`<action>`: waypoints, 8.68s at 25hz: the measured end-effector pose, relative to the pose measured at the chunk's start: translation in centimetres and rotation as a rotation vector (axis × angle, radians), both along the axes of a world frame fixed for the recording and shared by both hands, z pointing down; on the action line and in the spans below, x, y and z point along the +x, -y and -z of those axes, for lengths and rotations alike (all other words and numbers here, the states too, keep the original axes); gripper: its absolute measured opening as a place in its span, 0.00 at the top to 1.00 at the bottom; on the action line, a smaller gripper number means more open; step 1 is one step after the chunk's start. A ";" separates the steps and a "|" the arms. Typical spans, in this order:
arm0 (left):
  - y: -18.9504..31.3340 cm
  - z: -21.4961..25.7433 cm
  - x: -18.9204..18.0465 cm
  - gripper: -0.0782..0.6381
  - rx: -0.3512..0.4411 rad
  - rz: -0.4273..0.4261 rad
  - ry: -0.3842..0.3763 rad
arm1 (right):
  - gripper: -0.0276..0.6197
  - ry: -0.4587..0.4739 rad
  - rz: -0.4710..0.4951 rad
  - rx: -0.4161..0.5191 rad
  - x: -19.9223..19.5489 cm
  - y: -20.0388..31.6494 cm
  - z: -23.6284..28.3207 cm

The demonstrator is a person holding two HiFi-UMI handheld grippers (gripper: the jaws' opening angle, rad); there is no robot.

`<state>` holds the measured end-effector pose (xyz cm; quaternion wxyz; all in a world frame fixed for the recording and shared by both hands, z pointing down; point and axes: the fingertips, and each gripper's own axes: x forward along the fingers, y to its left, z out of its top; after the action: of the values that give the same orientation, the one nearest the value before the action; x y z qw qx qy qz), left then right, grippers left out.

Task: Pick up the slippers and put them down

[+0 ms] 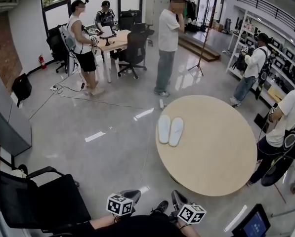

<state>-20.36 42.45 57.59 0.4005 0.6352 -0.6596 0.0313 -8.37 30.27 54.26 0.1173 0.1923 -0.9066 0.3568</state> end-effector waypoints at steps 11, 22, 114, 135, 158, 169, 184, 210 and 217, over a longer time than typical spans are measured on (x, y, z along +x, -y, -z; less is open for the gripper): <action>14.1 2.3 -1.6 0.85 0.061 0.036 0.075 | 0.93 0.051 0.061 0.046 -2.0 13.2 0.9; 24.0 5.4 -2.1 0.85 0.148 0.067 0.047 | 0.93 0.028 0.078 0.062 -2.0 21.9 2.3; 59.8 -13.8 -28.8 0.84 -0.195 -0.043 -0.061 | 0.90 -0.237 -0.169 -0.248 -30.9 53.7 -15.7; 59.2 -7.4 -10.2 0.84 -0.099 -0.207 -0.058 | 0.91 -0.113 -0.389 -0.204 -9.8 51.3 -10.2; 55.7 5.2 4.8 0.84 0.167 -0.478 -0.210 | 0.91 0.020 -0.619 -0.034 4.9 44.6 0.9; 54.9 4.7 2.9 0.84 0.134 -0.555 -0.226 | 0.91 -0.005 -0.717 -0.012 3.3 42.9 1.7; 53.4 0.9 6.0 0.84 0.032 -0.728 -0.334 | 0.91 -0.069 -1.023 -0.084 9.1 37.6 -1.0; 42.9 1.8 32.8 0.84 0.056 -0.657 -0.212 | 0.91 0.022 -0.905 -0.043 36.3 29.2 -0.8; 43.4 0.7 34.9 0.84 0.016 -0.638 -0.185 | 0.91 0.031 -0.928 -0.090 40.5 29.5 -2.7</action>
<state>14.55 -0.93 56.91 0.4239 0.8130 -0.3884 0.0922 32.16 0.81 56.92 -0.0601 0.5672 -0.7099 0.4132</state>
